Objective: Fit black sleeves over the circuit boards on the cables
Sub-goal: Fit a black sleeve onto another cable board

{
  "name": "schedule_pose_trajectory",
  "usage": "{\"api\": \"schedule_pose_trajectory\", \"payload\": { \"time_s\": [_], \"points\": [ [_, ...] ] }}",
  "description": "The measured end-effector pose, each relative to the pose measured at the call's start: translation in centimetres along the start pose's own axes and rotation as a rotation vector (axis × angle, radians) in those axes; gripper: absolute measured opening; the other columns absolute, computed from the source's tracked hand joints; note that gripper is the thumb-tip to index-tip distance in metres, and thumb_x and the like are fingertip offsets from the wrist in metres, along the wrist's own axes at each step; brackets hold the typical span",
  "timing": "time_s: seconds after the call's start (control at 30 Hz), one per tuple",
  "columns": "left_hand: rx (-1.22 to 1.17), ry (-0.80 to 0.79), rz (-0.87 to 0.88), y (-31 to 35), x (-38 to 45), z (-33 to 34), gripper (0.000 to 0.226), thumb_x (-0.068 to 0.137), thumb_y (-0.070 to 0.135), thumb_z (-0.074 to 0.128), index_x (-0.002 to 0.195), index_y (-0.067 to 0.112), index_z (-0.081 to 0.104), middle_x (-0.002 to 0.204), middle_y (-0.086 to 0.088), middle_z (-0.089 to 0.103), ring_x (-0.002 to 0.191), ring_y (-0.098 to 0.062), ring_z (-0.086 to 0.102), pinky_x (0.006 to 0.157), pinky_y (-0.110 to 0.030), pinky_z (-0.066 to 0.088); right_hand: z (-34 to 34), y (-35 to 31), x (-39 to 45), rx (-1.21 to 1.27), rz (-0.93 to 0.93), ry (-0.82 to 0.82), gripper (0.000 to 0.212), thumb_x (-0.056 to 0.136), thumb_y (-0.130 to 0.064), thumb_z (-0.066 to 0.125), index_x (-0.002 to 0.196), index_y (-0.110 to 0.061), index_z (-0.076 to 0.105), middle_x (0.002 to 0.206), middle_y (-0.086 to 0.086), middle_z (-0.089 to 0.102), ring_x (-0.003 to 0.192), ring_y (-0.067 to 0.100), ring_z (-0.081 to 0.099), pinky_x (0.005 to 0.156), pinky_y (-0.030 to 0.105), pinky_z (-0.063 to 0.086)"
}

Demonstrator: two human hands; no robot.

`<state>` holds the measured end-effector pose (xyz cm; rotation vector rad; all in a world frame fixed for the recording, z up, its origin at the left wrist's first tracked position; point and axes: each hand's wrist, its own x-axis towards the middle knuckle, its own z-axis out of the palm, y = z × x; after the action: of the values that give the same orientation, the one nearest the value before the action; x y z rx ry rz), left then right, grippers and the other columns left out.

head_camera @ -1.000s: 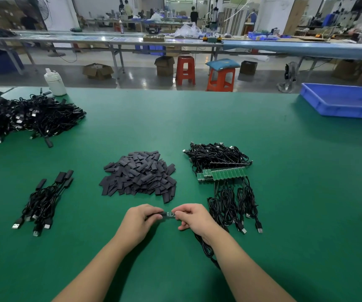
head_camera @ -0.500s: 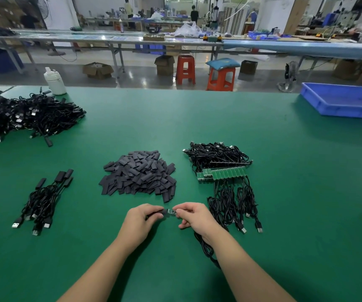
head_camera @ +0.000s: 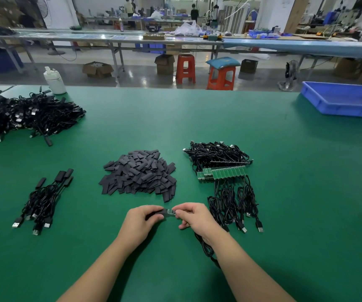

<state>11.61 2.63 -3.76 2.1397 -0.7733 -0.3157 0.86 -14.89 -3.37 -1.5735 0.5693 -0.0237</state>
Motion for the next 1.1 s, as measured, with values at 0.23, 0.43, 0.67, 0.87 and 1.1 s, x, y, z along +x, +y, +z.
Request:
{"api": "schedule_pose_trajectory", "payload": {
  "time_s": [0.23,0.43,0.67,0.87,1.1],
  "points": [
    [0.199,-0.093,0.193,0.3,0.4,-0.7,0.019,0.086,0.025,0.074,0.105,0.028,0.076,0.096,0.022,0.066,0.087,0.007,0.058,0.080,-0.002,0.038,0.1,-0.1,-0.2,-0.025,-0.015,-0.027,0.016,0.094,-0.009,0.066,0.097,-0.021,0.076,0.086,0.009,0.067,0.059,0.005,0.060,0.069,0.025,0.059],
    [0.197,-0.095,0.151,0.7,0.5,-0.6,0.021,0.087,0.027,0.073,0.108,0.028,0.075,0.096,0.017,0.071,0.087,0.004,0.062,0.077,-0.001,0.039,0.0,-0.2,-0.2,-0.026,-0.019,-0.047,0.017,0.094,-0.009,0.066,0.095,-0.024,0.075,0.088,0.009,0.068,0.059,0.006,0.060,0.066,0.021,0.057],
    [0.226,-0.111,0.169,0.5,0.7,-0.9,0.021,0.087,0.026,0.073,0.108,0.026,0.075,0.090,0.021,0.064,0.082,0.008,0.056,0.076,0.000,0.035,0.0,0.0,-0.2,-0.045,-0.011,-0.053,0.019,0.094,-0.012,0.067,0.091,-0.028,0.076,0.086,0.005,0.070,0.058,0.008,0.064,0.066,0.021,0.056],
    [0.211,-0.121,0.171,0.5,0.8,-1.3,0.020,0.085,0.023,0.075,0.105,0.026,0.075,0.089,0.022,0.065,0.082,0.014,0.055,0.077,0.000,0.036,0.1,-0.1,-0.2,-0.048,-0.021,-0.057,0.021,0.093,-0.011,0.066,0.090,-0.029,0.077,0.081,0.002,0.070,0.057,0.008,0.062,0.064,0.021,0.056],
    [0.245,-0.170,0.211,0.8,0.8,-1.4,0.023,0.089,0.026,0.071,0.111,0.022,0.074,0.099,0.009,0.070,0.090,-0.006,0.063,0.085,-0.018,0.046,0.1,0.2,0.1,-0.042,-0.021,-0.039,0.022,0.094,-0.011,0.066,0.088,-0.028,0.077,0.078,0.001,0.069,0.057,0.007,0.061,0.068,0.026,0.059]
  ]
}}
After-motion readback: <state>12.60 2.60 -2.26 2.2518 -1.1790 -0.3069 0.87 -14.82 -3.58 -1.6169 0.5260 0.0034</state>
